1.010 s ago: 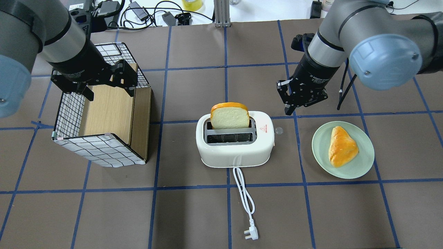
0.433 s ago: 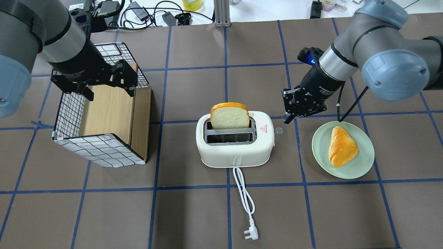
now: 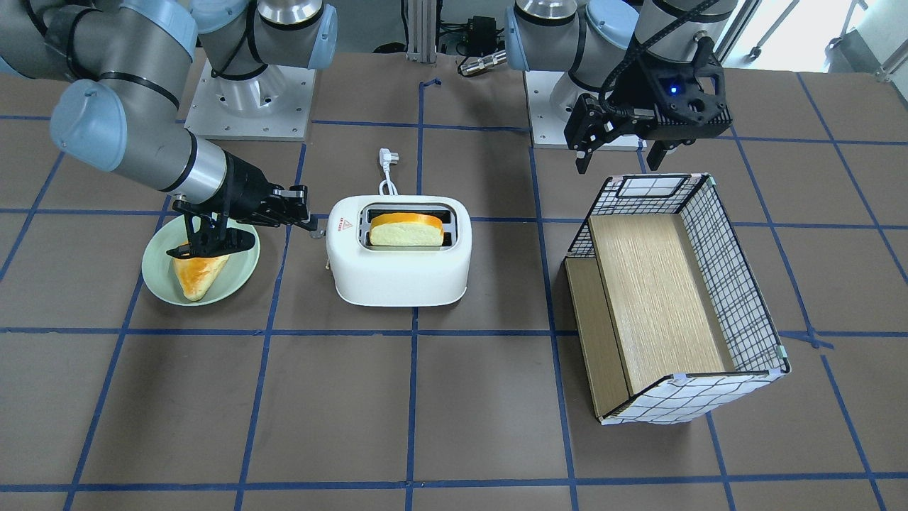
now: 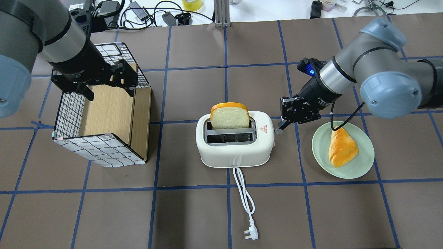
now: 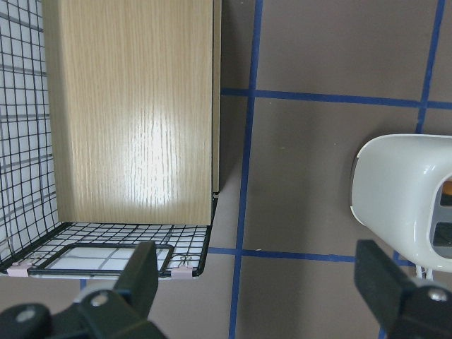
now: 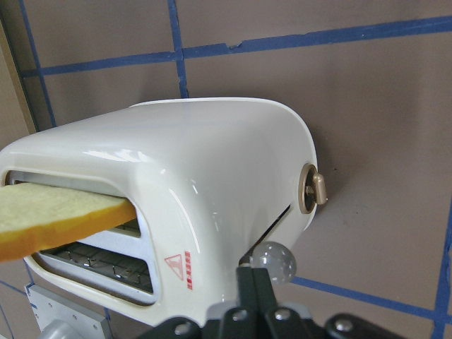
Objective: Press toaster with right arm
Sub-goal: 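Position the right gripper above the toaster's brass lever, then press the toaster lever down with the right gripper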
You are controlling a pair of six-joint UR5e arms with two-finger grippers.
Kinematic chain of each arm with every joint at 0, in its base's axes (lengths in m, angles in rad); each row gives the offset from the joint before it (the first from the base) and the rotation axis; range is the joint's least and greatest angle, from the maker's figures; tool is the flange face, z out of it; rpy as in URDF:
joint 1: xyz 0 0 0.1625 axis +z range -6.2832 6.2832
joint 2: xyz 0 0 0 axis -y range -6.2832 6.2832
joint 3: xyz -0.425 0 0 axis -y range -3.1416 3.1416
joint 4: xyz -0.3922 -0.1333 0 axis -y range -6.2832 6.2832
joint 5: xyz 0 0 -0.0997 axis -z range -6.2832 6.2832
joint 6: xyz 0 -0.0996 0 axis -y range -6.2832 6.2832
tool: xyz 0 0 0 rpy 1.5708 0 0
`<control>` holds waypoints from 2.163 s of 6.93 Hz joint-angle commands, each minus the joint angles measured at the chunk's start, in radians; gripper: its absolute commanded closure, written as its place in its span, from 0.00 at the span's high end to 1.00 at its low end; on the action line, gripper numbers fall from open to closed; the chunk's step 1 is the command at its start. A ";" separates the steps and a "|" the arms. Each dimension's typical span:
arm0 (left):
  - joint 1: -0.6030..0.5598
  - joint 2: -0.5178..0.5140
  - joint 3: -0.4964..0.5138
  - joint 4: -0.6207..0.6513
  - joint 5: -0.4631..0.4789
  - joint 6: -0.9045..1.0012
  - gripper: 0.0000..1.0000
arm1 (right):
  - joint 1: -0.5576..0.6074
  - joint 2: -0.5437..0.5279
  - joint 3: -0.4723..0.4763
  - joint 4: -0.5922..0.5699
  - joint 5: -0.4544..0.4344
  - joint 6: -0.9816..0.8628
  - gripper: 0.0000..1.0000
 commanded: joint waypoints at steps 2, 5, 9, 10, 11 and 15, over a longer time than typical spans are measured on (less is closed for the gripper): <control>0.000 0.000 0.000 0.000 -0.002 0.000 1.00 | -0.024 0.000 0.046 -0.037 0.026 -0.012 0.00; 0.000 0.000 0.000 0.000 0.000 0.000 1.00 | -0.024 0.002 0.055 -0.063 0.028 -0.012 0.00; 0.000 0.000 0.000 0.000 -0.002 0.000 1.00 | -0.023 0.016 0.104 -0.161 0.026 -0.012 0.00; 0.000 0.000 0.000 0.000 0.000 0.000 1.00 | -0.023 0.019 0.126 -0.196 0.026 -0.012 0.00; 0.000 0.000 0.000 0.000 0.000 0.000 1.00 | -0.023 0.020 0.127 -0.198 0.026 -0.012 0.00; 0.000 0.000 0.000 0.000 0.000 0.000 1.00 | -0.023 0.025 0.141 -0.207 0.026 -0.012 0.00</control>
